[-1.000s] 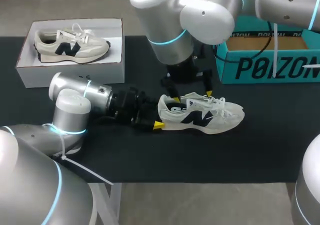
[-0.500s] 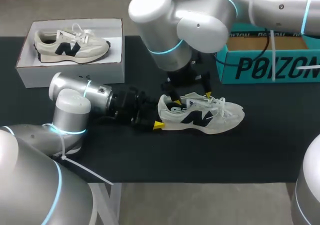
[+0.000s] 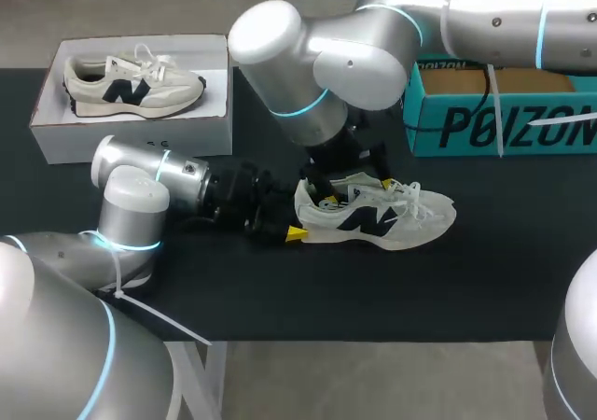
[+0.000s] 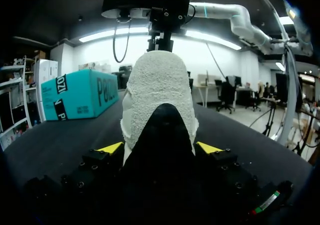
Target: Take the shoe out of the shoebox, open the shoe tongue, remove and reinsert the insole, then place the shoe into the shoebox
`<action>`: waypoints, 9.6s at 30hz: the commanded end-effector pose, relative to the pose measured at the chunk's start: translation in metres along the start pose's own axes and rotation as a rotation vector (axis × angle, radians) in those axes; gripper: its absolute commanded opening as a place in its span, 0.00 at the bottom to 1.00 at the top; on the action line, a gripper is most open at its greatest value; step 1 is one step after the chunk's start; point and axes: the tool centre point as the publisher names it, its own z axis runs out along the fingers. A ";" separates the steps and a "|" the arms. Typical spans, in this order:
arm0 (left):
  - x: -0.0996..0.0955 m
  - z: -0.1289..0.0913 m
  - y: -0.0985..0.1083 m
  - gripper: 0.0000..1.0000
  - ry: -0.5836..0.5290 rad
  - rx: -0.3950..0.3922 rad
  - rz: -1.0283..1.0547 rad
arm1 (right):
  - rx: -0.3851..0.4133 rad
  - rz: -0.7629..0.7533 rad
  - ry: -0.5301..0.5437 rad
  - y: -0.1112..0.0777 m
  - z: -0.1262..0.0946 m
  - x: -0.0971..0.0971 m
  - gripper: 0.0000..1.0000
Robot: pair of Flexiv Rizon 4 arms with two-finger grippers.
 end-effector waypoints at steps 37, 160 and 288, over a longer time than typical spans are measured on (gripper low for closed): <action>-0.003 0.003 0.004 0.00 0.001 0.001 0.001 | 0.036 0.058 0.008 0.002 0.023 -0.047 1.00; -0.003 0.003 0.004 0.00 0.001 0.001 0.001 | -0.068 -1.003 0.525 -0.045 -0.095 -0.095 1.00; -0.003 0.003 0.004 0.00 0.001 0.001 0.001 | -0.079 -1.308 0.369 0.025 0.041 0.004 0.16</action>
